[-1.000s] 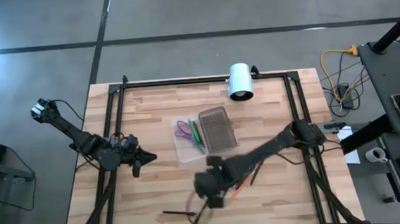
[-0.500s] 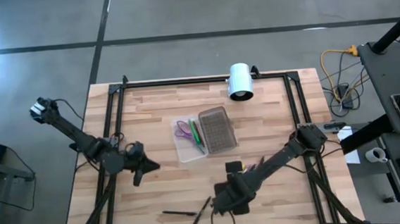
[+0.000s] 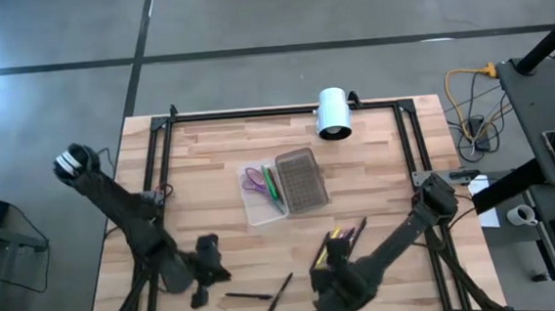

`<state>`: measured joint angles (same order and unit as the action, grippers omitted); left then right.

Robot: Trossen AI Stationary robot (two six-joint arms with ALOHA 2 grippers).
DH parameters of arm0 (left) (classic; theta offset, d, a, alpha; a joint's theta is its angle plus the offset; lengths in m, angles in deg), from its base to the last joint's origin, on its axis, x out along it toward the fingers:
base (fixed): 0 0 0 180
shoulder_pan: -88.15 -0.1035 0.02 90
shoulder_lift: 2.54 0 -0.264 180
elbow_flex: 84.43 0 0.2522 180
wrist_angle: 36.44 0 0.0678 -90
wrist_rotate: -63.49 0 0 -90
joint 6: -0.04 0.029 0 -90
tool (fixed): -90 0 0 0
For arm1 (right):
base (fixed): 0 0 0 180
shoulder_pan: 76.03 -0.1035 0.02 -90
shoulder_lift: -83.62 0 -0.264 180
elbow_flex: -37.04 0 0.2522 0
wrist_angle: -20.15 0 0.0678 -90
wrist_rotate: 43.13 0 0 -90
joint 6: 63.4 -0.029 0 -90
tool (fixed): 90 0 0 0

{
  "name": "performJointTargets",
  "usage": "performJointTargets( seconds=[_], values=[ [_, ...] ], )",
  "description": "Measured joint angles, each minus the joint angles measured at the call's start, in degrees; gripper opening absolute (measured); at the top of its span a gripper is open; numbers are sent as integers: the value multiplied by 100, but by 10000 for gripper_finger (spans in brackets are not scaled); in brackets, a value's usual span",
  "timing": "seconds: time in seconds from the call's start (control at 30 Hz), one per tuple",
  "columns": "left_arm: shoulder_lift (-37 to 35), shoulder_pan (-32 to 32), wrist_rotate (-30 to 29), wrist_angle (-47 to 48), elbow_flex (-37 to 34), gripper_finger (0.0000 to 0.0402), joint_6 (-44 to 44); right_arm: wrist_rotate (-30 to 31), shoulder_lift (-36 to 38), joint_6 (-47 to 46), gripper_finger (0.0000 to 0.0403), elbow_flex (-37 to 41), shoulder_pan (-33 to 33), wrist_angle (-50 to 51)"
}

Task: Pick & place school supplies into a supply box
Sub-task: Put the black pen into the black supply box

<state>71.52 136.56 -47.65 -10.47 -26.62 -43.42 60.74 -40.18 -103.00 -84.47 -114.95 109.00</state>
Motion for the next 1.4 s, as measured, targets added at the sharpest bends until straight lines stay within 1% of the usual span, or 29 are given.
performJointTargets(
  seconds=[0.13,0.2,0.3,0.4,0.5,0.57,0.67,0.83,1.0,1.1,1.2,1.3,1.4],
  values=[
    [1065,82,20,405,795,23,-289,269,1,-100,167,10,-221,15],
    [1549,78,20,744,1205,31,-355,361,1,-127,167,10,-311,15],
    [2179,74,13,1389,1861,63,-420,436,8,-372,167,21,-444,20],
    [2693,74,19,1978,2450,109,-407,487,8,-529,167,32,-592,90],
    [3079,78,16,2414,2878,146,-376,585,8,-710,167,32,-746,121],
    [3282,67,13,2547,3027,159,-372,585,8,-796,167,46,-839,123],
    [3440,15,89,2534,3001,163,-395,587,10,-946,167,79,-941,122],
    [3460,-203,518,2334,2716,156,-399,587,10,-1178,166,142,-1018,126],
    [3442,-320,1042,1916,2483,155,-50,601,10,-1421,166,159,-1033,129],
    [3403,-354,1253,1728,2340,155,-6,711,17,-1607,164,160,-1036,136],
    [3391,-346,1256,1669,2232,150,-2,786,59,-1831,158,161,-1031,142],
    [3390,-399,1267,1663,2138,125,0,881,84,-2053,151,161,-1031,144],
    [3393,-508,1339,1656,2065,77,12,916,86,-2178,145,161,-1031,147]
  ],
)
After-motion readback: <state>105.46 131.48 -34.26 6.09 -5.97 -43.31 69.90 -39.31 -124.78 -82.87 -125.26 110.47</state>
